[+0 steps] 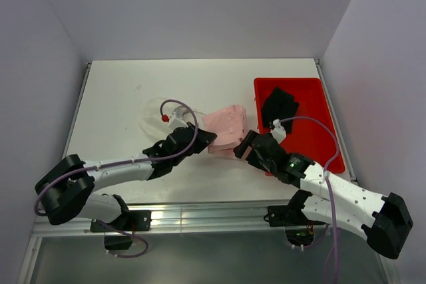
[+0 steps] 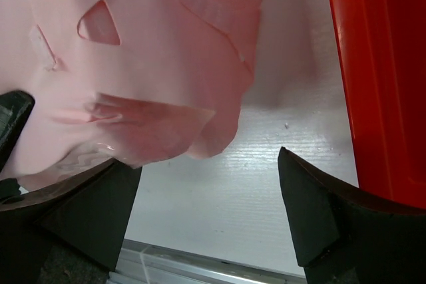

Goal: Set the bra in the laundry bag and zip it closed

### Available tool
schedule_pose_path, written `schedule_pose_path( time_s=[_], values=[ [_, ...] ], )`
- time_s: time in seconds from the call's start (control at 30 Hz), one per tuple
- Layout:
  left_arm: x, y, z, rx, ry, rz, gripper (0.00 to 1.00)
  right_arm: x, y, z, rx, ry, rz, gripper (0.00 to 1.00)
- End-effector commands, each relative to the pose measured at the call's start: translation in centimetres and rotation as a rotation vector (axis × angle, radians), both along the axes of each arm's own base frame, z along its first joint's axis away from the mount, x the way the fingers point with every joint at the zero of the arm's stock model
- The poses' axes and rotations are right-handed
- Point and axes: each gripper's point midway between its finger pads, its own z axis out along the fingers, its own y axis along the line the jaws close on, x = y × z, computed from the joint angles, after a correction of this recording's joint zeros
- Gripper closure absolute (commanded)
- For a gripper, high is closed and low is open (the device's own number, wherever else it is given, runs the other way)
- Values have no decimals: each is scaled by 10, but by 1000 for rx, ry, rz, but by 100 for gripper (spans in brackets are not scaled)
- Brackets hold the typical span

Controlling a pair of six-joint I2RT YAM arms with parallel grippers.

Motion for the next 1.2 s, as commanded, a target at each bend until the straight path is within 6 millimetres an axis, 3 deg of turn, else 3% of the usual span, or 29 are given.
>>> schedule_pose_path(
  time_s=[0.0, 0.17, 0.3, 0.6, 0.83, 1.0, 1.17],
  values=[
    [2, 12, 13, 8, -36, 17, 100, 13, 4, 23, 81, -71, -2, 9],
    [6, 22, 25, 1, -43, 39, 100, 17, 15, 48, 235, -115, 21, 1],
    [14, 29, 30, -15, -34, 63, 100, 15, 24, 72, 369, -168, 30, 0],
    [21, 17, 53, -47, -41, 28, 100, 23, 47, 100, 500, -205, 65, 0],
    [25, 12, 64, -58, -51, 19, 100, 20, 62, 89, 599, -129, 14, 0],
    [28, 14, 66, -57, -50, 19, 100, 21, 60, 87, 668, -148, -39, 0],
    [30, 14, 70, -65, -44, -28, 100, 22, 69, 83, 685, -142, -3, 0]
  ],
)
